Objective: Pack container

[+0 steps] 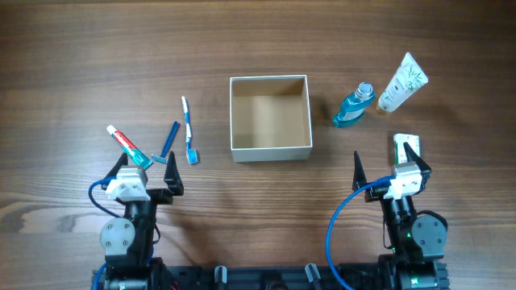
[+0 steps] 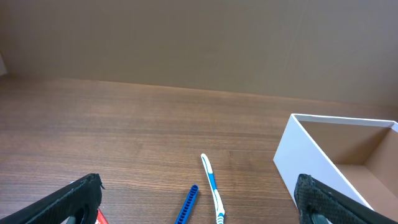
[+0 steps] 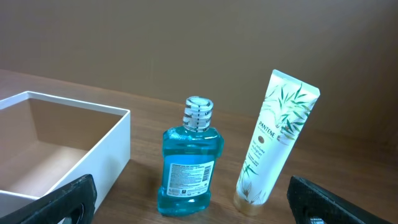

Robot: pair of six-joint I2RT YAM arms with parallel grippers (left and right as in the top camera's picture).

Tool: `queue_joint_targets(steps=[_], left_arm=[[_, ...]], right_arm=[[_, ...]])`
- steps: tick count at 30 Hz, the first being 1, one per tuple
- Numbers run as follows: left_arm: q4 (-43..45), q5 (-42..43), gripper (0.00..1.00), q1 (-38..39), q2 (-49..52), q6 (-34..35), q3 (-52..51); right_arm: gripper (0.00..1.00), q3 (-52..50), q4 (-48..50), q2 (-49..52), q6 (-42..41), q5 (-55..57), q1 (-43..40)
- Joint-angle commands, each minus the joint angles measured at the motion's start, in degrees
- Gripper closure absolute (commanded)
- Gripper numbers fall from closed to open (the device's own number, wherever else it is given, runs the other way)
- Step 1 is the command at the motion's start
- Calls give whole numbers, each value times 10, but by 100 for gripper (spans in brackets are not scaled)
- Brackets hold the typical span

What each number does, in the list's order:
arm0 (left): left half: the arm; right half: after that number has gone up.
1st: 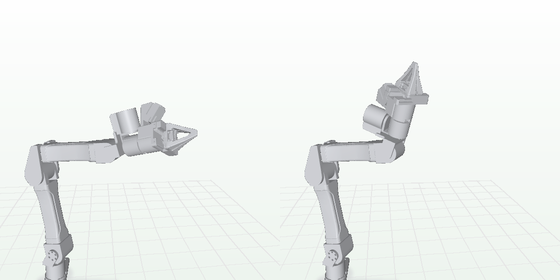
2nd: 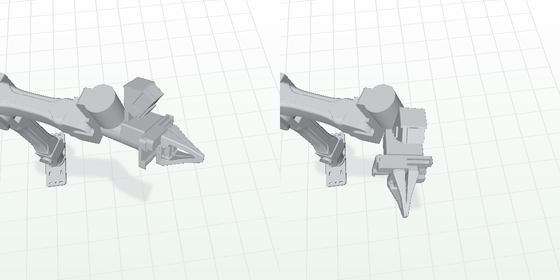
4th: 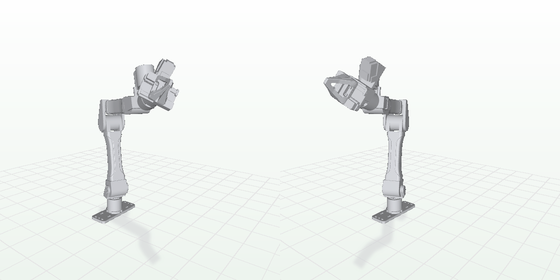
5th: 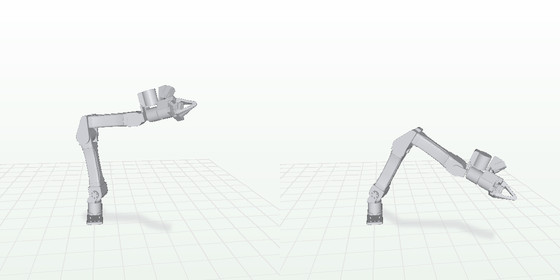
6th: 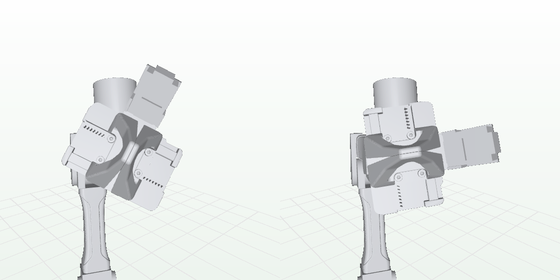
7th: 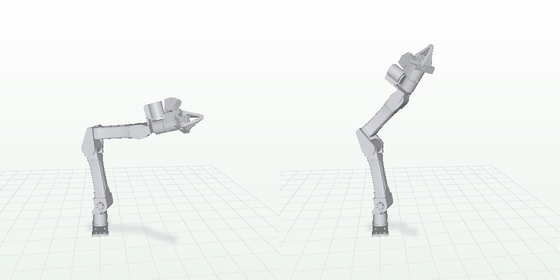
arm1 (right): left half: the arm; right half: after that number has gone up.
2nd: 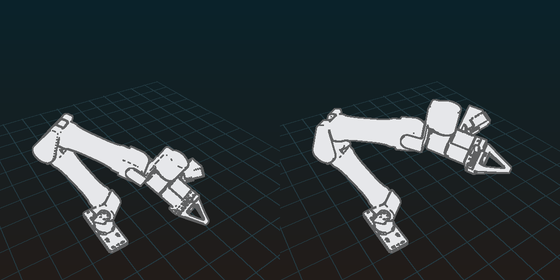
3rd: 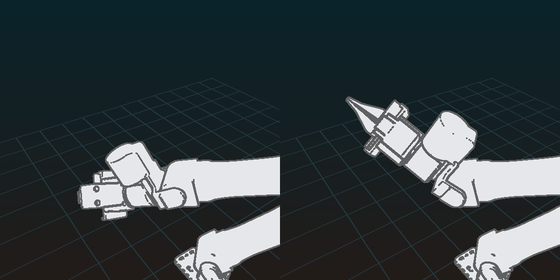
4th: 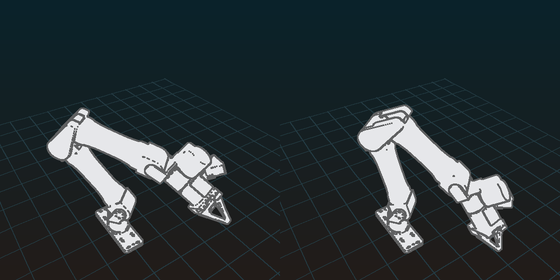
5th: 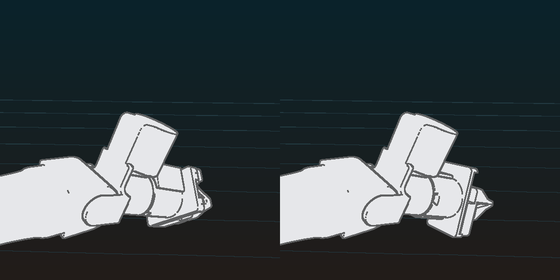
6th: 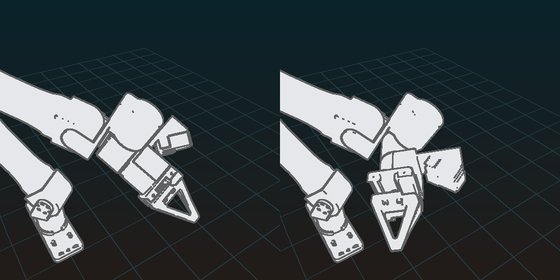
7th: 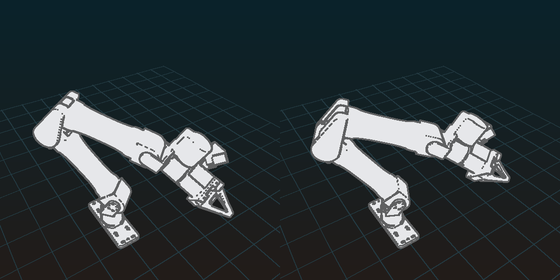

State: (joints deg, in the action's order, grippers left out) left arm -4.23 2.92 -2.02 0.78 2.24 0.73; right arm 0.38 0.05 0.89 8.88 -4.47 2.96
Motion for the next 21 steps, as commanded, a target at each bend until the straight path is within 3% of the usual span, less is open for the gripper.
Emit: queue_joint_targets(steps=[1,9,15,21], left_arm=[[1,16,0,-4,-4,3,-4],[1,13,0,-4,-4,3,-4],[1,14,0,-4,-4,6,-4],[1,14,0,-4,-4,82,-1]], right_arm=[[0,-1,2,-2,1,-5,2],[0,-1,3,-2,-4,-9,2],[0,-1,3,2,-81,-10,2],[0,14,-8,26,-130,-9,2]])
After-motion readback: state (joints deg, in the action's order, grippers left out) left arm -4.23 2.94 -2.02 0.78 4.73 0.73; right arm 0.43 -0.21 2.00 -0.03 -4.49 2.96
